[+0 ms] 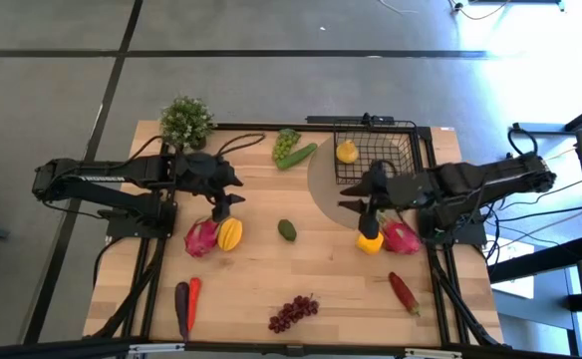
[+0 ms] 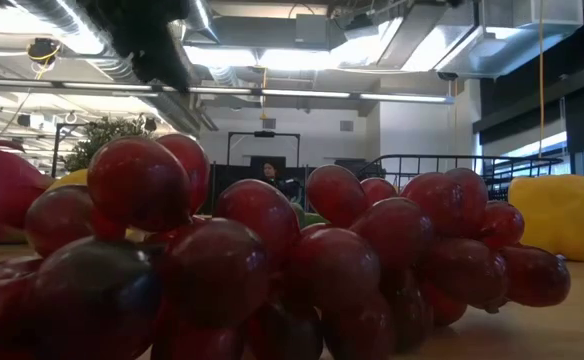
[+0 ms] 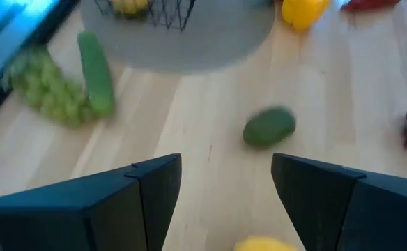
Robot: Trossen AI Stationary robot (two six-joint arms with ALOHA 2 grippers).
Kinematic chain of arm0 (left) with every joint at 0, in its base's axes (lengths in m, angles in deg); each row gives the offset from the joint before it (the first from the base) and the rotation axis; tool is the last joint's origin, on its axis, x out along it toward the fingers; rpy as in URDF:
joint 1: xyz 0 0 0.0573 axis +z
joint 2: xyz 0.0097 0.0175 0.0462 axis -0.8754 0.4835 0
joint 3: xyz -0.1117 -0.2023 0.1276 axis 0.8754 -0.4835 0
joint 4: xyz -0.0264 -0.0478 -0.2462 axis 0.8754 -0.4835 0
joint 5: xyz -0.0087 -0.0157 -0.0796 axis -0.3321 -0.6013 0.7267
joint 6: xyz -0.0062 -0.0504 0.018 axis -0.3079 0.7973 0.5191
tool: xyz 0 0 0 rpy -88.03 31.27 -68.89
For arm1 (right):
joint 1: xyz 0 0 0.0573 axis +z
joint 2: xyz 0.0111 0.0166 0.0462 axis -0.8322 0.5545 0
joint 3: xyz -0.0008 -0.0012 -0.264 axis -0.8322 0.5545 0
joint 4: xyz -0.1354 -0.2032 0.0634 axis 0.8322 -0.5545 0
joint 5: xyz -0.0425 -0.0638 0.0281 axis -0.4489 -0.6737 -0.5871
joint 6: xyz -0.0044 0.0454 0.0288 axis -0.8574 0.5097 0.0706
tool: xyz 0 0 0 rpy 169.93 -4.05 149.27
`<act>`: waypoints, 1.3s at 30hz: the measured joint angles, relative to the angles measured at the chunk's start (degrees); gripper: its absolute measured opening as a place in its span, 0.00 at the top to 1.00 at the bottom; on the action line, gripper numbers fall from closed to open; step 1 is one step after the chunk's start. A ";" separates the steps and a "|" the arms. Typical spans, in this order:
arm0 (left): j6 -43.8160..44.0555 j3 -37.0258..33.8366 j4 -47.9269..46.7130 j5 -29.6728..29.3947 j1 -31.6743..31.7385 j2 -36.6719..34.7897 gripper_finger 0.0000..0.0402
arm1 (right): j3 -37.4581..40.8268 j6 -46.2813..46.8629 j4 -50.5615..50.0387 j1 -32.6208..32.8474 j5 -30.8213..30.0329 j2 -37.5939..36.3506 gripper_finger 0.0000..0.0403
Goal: Build produce basket
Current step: Put the left dragon fruit into the wire basket
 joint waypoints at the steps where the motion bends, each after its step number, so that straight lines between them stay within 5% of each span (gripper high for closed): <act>1: 0.83 0.00 -2.53 0.27 0.00 0.00 0.47 | -1.91 1.58 -1.87 0.00 0.50 0.64 0.69; 9: 20.93 -0.02 -14.84 11.15 -2.22 -0.07 0.47 | -12.76 4.13 -9.37 -0.39 2.78 7.70 0.69; 18: 47.36 -0.02 -27.22 5.89 -6.44 -0.55 0.47 | -13.87 2.60 -9.72 -1.27 2.73 10.72 0.69; 39: 52.42 -2.05 -22.09 2.32 -6.45 -0.50 0.47 | -13.89 2.66 -9.65 -2.99 2.70 10.83 0.69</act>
